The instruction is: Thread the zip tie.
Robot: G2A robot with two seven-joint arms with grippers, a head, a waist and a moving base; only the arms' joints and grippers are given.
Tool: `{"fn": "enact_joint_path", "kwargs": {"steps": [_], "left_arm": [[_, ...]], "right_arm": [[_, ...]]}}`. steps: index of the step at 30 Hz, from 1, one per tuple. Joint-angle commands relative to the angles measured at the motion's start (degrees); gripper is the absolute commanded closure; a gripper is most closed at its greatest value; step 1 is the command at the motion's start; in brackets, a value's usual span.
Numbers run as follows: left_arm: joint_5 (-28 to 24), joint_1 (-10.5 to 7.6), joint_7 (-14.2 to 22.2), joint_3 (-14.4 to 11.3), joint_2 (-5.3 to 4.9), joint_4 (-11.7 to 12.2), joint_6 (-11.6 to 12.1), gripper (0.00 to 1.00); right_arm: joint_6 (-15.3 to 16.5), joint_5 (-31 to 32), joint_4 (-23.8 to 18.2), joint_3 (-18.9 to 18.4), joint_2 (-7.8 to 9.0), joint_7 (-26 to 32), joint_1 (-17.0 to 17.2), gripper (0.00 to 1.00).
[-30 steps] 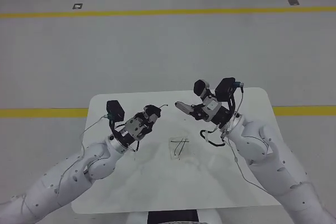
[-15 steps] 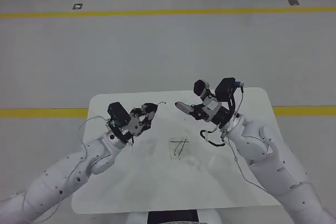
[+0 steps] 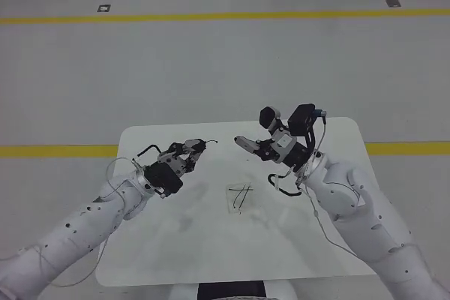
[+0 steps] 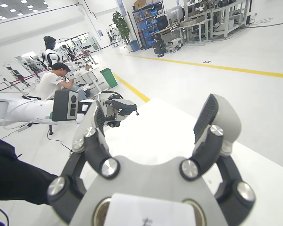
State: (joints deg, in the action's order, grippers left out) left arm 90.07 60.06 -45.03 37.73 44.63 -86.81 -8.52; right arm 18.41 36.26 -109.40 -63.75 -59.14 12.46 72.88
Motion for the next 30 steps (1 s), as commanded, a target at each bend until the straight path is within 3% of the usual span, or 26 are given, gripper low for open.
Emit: {"fn": "enact_joint_path", "kwargs": {"steps": [1, 2, 12, 15, 17, 20, 22, 25, 29, 30], "left_arm": [[-0.1, -1.97, -1.7, -2.2, -0.42, 1.6, -1.8, 1.00], [-0.1, -3.25, -2.1, -3.7, -0.75, 2.9, -3.2, 1.00], [-0.1, -3.46, -1.9, -3.8, -0.77, 2.9, -3.1, 1.00], [-0.1, -5.06, -3.0, -5.0, -1.25, 4.2, -3.7, 1.00], [-0.1, -7.42, -4.7, -7.8, -2.04, 5.7, -5.5, 1.00], [-0.1, -8.98, -7.1, -10.0, -2.72, 6.2, -6.9, 1.00], [-0.1, -9.10, -7.7, -10.3, -2.94, 6.3, -7.7, 1.00], [-0.1, -8.89, -9.8, -9.8, -3.16, 6.0, -7.0, 1.00], [-0.3, -8.41, -11.4, -8.7, -3.35, 5.8, -5.6, 1.00], [-1.2, -8.05, -11.9, -8.1, -3.36, 5.7, -5.1, 1.00]], "right_arm": [[0.0, 0.0, 0.0, 0.0, 0.00, 0.0, 0.0, 0.00], [0.0, 0.0, 0.0, 0.0, 0.00, 0.0, 0.0, 0.00], [0.0, 0.0, 0.0, 0.0, 0.00, 0.0, 0.0, 0.00], [0.0, 0.0, 0.0, 0.0, 0.00, 0.0, 0.0, 0.00], [0.0, 0.0, 0.0, 0.0, 0.00, 0.0, 0.0, 0.00], [0.0, 0.0, 0.0, 0.0, 0.00, 0.0, 0.0, 0.00], [0.6, 3.2, -0.1, -0.3, 0.05, -0.2, -0.1, 0.00], [1.1, 13.5, -1.1, 0.4, 0.45, -3.7, -0.8, 0.00], [1.1, 25.9, -0.2, 2.5, 1.32, -11.8, -2.2, 0.00], [1.1, 30.3, 0.6, 3.2, 1.67, -16.7, -2.9, 0.00]]}}
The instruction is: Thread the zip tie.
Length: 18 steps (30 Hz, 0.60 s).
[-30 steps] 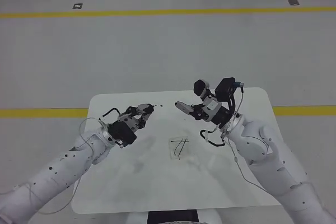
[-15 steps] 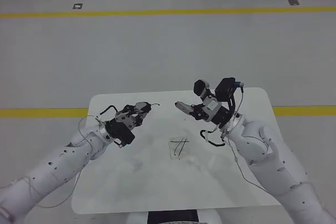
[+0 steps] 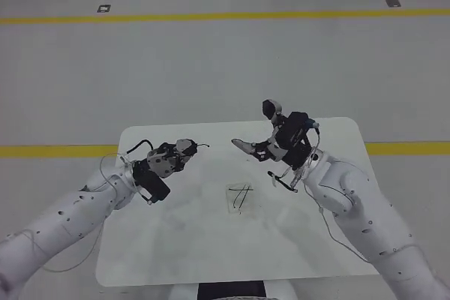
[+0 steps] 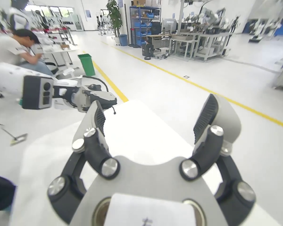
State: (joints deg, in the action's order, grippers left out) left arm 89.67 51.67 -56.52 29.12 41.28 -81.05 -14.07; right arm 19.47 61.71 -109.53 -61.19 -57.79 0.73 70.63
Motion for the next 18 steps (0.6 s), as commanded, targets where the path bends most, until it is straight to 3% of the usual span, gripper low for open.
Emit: {"fn": "enact_joint_path", "kwargs": {"steps": [1, 4, 7, 18], "left_arm": [[-1.9, 0.71, -0.9, 0.9, -0.01, -0.2, 1.1, 1.00], [-3.7, 1.62, -2.6, 2.1, -0.03, 0.0, 2.3, 1.00], [-4.0, 2.42, -3.6, 3.1, -0.07, 0.0, 3.3, 1.00], [-2.6, 2.73, -3.8, 3.8, -0.04, -0.1, 3.3, 1.00]], "right_arm": [[0.0, 9.2, 1.7, 1.7, 0.72, -7.1, -1.0, 0.00], [0.0, 21.7, 4.3, 5.0, 2.29, -14.9, -2.8, 0.00], [0.0, 28.2, 6.4, 6.8, 3.84, -19.8, -4.5, 0.00], [0.0, 28.2, 6.6, 8.4, 4.53, -20.3, -5.2, 0.00]]}}
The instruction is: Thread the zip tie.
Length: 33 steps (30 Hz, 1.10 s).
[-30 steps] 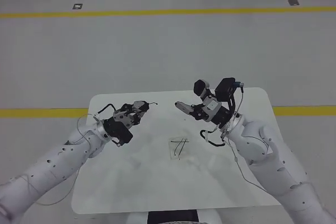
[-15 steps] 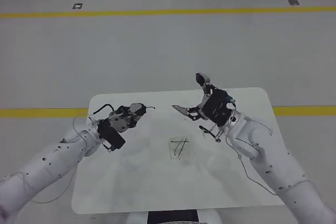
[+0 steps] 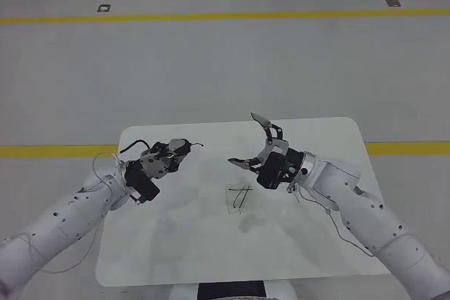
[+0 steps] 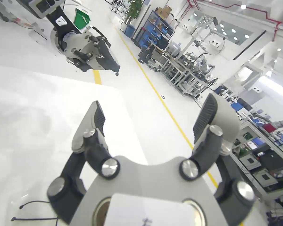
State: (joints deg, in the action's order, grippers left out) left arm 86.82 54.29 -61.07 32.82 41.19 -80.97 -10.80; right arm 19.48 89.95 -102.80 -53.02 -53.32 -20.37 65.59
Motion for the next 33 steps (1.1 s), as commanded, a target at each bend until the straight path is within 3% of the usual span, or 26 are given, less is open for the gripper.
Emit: {"fn": "enact_joint_path", "kwargs": {"steps": [1, 5, 8, 12, 19, 21, 24, 29, 33], "left_arm": [[0.8, 0.25, 1.3, 0.2, 0.11, -0.5, 0.1, 1.00], [1.8, 0.93, 1.9, 1.0, 0.28, -1.0, 0.3, 1.00], [2.8, 1.35, 2.1, 1.6, 0.44, -1.1, 0.4, 1.00], [3.1, 1.44, 2.2, 1.8, 0.57, -1.3, 0.3, 1.00], [3.1, 1.35, 2.1, 1.7, 0.55, -1.2, 0.2, 1.00], [3.1, 1.35, 2.1, 1.7, 0.55, -1.2, 0.2, 1.00], [3.1, 1.35, 2.1, 1.7, 0.55, -1.2, 0.2, 1.00], [3.1, 1.35, 2.1, 1.7, 0.55, -1.2, 0.2, 1.00], [3.1, 1.35, 2.1, 1.7, 0.55, -1.2, 0.2, 1.00]], "right_arm": [[0.0, 0.0, -0.8, 0.9, 0.39, 2.6, -1.1, 0.00], [-1.0, 0.0, -2.3, 5.1, 2.46, 7.5, -4.8, 0.00], [-2.8, 0.0, -3.1, 10.9, 4.36, 10.1, -8.9, 0.00], [-9.3, 0.0, -2.3, 17.8, 6.44, 9.7, -14.1, 0.00], [-9.1, 0.0, -2.3, 17.9, 6.44, 9.9, -14.1, 0.00], [-6.9, 0.0, -3.1, 18.6, 6.53, 10.4, -15.1, 0.00], [-6.7, 0.0, -3.1, 20.0, 6.46, 10.5, -15.9, 0.00], [-9.2, 0.0, -3.1, 22.8, 6.29, 10.5, -17.2, 0.00], [-12.0, 0.0, -2.3, 25.3, 5.95, 10.8, -18.7, 0.52]]}}
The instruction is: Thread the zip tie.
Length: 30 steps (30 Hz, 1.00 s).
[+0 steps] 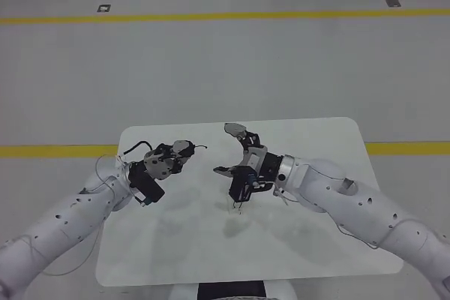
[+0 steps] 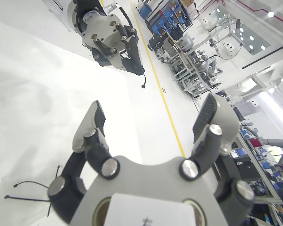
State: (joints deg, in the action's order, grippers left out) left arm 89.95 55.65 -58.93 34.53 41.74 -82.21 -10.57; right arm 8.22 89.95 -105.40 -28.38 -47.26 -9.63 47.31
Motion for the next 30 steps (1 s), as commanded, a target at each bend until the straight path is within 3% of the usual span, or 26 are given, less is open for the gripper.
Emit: {"fn": "enact_joint_path", "kwargs": {"steps": [1, 9, 11, 30], "left_arm": [[0.0, 0.00, 0.0, 0.0, 0.00, 0.0, 0.0, 1.00], [0.0, 0.00, 0.0, 0.0, 0.00, 0.0, 0.0, 1.00], [0.0, 0.00, 0.0, 0.0, 0.00, 0.0, 0.0, 1.00], [0.0, 0.00, 0.0, 0.0, 0.00, 0.0, 0.0, 1.00]], "right_arm": [[-1.1, 0.0, 0.5, 1.3, -0.19, 0.3, -0.9, 0.53], [-3.4, 0.0, 2.1, 6.1, -1.16, 0.4, -3.6, 0.59], [-4.0, 0.0, 2.4, 6.8, -1.38, 0.2, -4.0, 0.65], [-5.5, 0.0, 3.2, 8.0, -2.58, 0.0, -5.0, 0.76]]}}
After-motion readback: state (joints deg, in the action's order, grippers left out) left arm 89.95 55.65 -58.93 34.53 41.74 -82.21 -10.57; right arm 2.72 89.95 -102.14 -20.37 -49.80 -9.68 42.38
